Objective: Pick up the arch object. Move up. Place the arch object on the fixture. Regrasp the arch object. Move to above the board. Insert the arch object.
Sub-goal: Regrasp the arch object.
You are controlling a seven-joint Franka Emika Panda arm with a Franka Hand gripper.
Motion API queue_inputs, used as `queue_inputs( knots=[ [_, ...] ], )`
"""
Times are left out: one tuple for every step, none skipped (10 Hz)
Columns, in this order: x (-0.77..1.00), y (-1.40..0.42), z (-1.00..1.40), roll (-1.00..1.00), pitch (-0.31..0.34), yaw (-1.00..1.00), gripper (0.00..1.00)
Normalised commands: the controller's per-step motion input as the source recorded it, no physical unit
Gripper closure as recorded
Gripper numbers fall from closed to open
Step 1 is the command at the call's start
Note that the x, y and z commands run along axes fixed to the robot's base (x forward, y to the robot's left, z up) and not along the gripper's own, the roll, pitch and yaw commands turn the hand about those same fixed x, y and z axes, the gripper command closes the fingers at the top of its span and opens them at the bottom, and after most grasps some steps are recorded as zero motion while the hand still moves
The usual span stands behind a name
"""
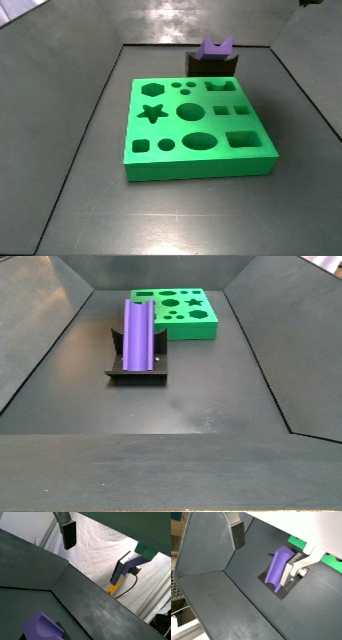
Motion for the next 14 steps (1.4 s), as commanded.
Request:
queue_inputs(
  knots=[
    [0.18,-0.05,-0.03,0.14,0.013,0.08,0.00],
    [0.06,0.05,-1.00,0.07,-0.010,0.06,0.00],
    [0.06,0.05,-1.00,0.07,-0.003,0.06,0.00],
    [0.06,0.04,-1.00,0.06,-0.011,0.06,0.00],
    [0.06,0.04,-1.00,0.05,-0.020,0.05,0.00],
    [0.07,0.04,-1.00,0.05,-0.032,0.05,0.00],
    [0.07,0.03,-1.00,0.04,-0.042,0.04,0.00],
    [0.08,0.03,-1.00,0.04,-0.046,0.03,0.00],
    [0.09,0.03,-1.00,0.04,-0.044,0.02,0.00],
    [0.10,0.02,-1.00,0.04,-0.040,0.02,0.00],
    [0.11,0.02,-1.00,0.05,-0.029,0.01,0.00],
    [0.11,0.00,-0.83,0.05,-0.015,0.01,0.00],
    [0.10,0.00,-0.73,0.05,-0.009,0.01,0.00],
    [0.09,0.00,-0.47,0.06,0.011,0.01,0.00]
  ],
)
